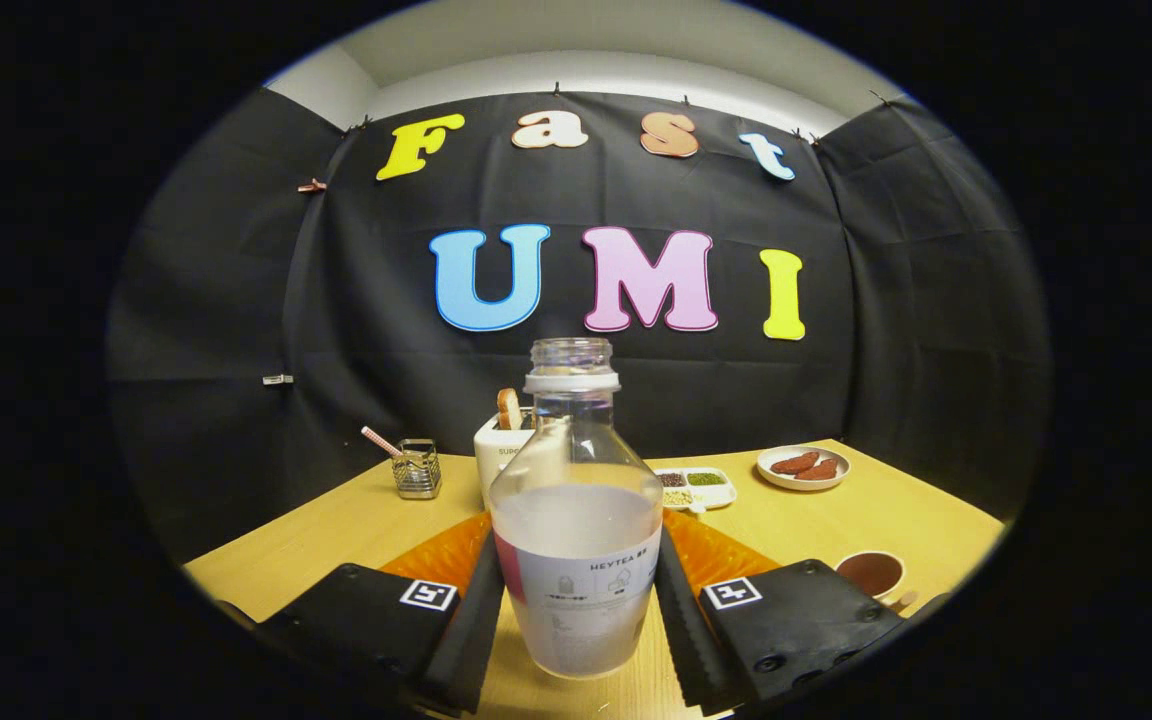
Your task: Take the bottle from table, then pour the juice into the cup, finally place the bottle on the coaster
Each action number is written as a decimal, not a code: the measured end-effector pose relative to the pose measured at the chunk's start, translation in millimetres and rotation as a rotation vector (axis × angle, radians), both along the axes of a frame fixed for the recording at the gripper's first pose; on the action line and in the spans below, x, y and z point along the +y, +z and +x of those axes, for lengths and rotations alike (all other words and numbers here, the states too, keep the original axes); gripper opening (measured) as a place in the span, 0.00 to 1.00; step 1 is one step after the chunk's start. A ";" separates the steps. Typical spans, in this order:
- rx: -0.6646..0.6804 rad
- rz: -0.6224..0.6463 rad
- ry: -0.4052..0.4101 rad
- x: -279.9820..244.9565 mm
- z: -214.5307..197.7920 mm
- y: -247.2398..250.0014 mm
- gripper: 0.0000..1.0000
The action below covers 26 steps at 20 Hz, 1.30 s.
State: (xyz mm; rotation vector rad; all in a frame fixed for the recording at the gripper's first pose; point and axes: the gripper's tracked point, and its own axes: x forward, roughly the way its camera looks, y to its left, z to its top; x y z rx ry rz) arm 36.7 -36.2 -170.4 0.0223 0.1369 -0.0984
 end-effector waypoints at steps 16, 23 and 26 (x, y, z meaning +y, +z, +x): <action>0.039 0.416 -0.098 -35.2 -1.2 6.0 0.74; 0.036 0.672 -0.149 -64.3 -1.3 -6.7 0.74; 0.022 0.804 -0.173 -71.7 -4.6 -10.2 0.74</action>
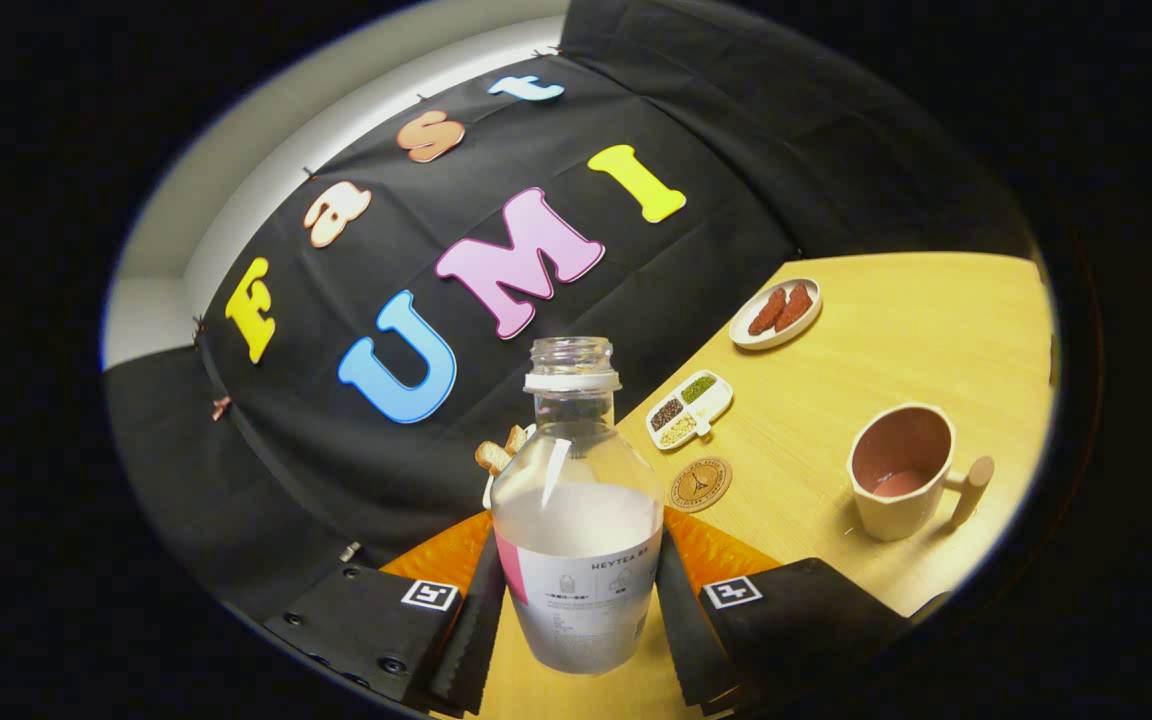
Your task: Take the bottle from table, then pour the juice into the cup, finally place the bottle on the coaster
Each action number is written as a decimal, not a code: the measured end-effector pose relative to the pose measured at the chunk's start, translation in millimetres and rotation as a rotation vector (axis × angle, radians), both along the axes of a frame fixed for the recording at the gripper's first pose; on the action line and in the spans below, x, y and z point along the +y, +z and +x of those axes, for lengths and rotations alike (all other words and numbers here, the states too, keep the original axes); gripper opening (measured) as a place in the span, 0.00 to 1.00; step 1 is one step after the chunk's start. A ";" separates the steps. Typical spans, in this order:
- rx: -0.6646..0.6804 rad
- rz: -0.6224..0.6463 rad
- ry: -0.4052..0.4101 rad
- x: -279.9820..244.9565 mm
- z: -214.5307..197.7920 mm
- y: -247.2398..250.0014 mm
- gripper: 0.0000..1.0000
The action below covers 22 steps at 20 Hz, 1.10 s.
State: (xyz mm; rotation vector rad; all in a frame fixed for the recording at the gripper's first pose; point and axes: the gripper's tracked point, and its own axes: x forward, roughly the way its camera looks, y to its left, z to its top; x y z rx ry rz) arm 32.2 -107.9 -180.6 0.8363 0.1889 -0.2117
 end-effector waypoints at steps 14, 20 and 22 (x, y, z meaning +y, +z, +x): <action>-0.074 0.487 -0.182 -36.4 -6.0 -23.9 0.74; -0.096 0.605 -0.271 -54.8 -17.3 -39.6 0.74; -0.094 0.645 -0.290 -55.7 -17.8 -45.2 0.74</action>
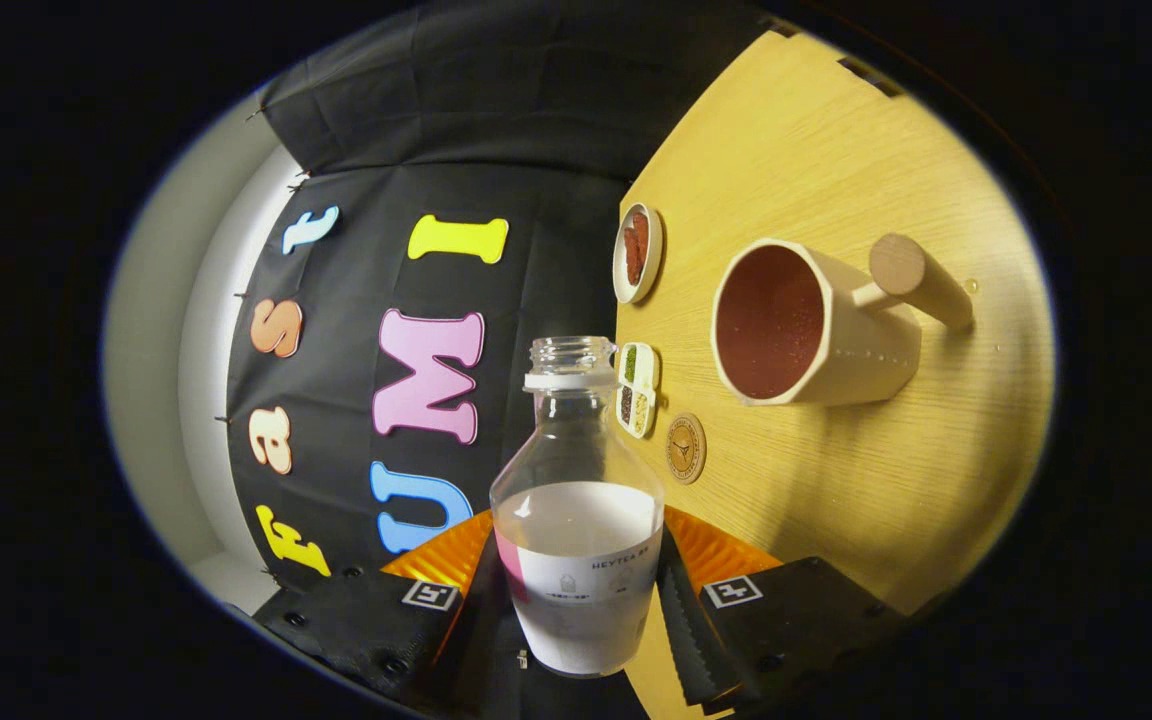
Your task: Take the bottle from table, then pour the juice into the cup, finally place the bottle on the coaster
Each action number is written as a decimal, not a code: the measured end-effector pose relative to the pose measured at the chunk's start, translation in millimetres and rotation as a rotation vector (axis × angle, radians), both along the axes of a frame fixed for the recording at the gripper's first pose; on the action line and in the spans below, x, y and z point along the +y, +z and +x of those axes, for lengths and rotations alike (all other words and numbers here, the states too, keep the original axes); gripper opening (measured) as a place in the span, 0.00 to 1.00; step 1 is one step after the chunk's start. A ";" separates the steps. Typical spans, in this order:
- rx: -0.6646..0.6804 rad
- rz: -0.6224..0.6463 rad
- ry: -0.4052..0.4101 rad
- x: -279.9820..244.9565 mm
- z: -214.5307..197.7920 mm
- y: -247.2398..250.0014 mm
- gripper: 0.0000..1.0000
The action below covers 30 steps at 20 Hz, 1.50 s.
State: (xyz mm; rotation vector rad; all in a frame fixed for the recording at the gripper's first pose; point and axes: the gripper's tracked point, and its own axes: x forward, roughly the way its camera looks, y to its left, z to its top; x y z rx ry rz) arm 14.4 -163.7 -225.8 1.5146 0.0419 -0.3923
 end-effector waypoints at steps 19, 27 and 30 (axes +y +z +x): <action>-0.054 0.243 -0.047 -4.0 1.2 -9.4 0.74; -0.059 0.323 -0.058 -4.1 8.1 -12.1 0.74; -0.081 0.348 -0.080 -9.1 7.7 -3.5 0.74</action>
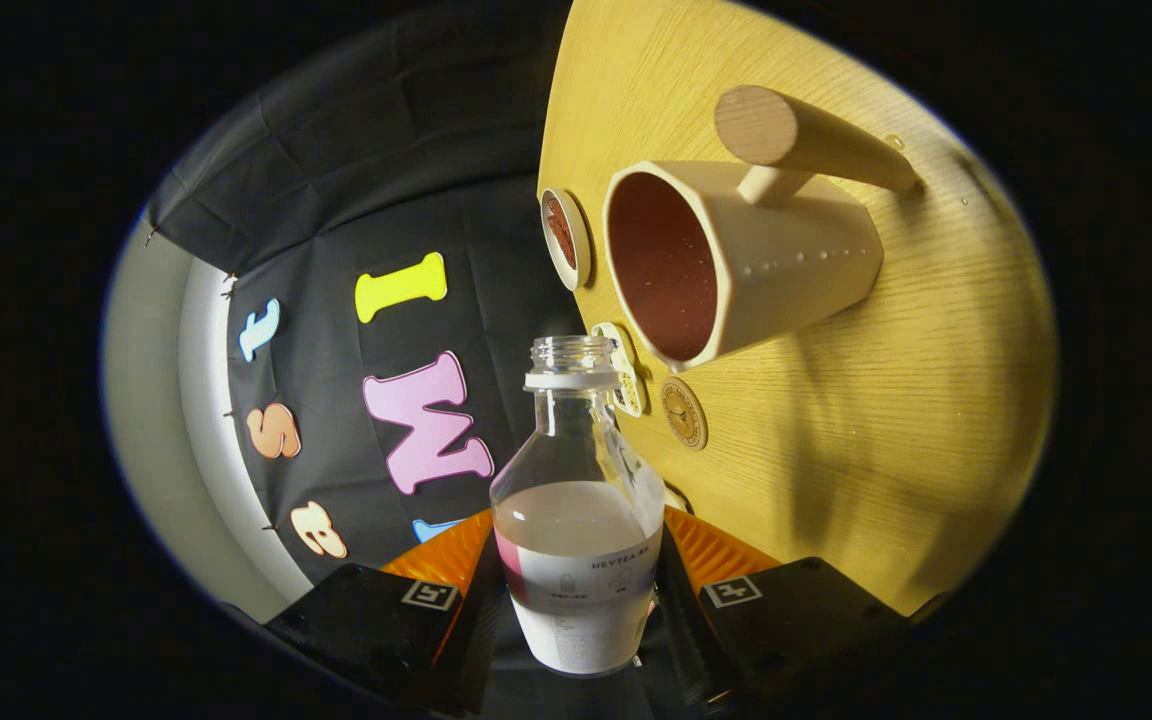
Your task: Take the bottle from table, then pour the juice into the cup, finally place the bottle on the coaster
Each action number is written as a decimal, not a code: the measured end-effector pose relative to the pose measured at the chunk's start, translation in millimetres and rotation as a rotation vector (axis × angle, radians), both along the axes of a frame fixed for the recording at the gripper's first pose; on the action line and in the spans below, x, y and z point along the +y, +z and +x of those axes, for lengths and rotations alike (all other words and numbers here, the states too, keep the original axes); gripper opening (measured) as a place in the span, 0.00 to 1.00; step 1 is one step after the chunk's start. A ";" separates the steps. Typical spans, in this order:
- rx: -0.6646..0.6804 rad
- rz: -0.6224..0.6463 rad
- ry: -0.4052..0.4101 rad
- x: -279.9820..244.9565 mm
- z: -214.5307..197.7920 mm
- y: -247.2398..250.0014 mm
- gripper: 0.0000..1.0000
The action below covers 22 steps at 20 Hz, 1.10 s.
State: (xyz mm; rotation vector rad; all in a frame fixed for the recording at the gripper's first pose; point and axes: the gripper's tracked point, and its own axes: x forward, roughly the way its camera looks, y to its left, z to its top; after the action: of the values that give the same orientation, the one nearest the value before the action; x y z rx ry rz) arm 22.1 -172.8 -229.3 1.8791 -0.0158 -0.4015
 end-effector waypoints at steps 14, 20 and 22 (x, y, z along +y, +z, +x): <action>-0.062 0.121 -0.135 -16.4 10.8 17.4 0.74; -0.070 0.197 -0.213 -22.3 14.6 16.6 0.74; -0.070 0.219 -0.231 -22.2 17.7 17.3 0.74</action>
State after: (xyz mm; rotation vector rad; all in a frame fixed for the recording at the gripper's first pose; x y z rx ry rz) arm 39.8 -194.9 -212.0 2.1155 -0.2471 -0.5120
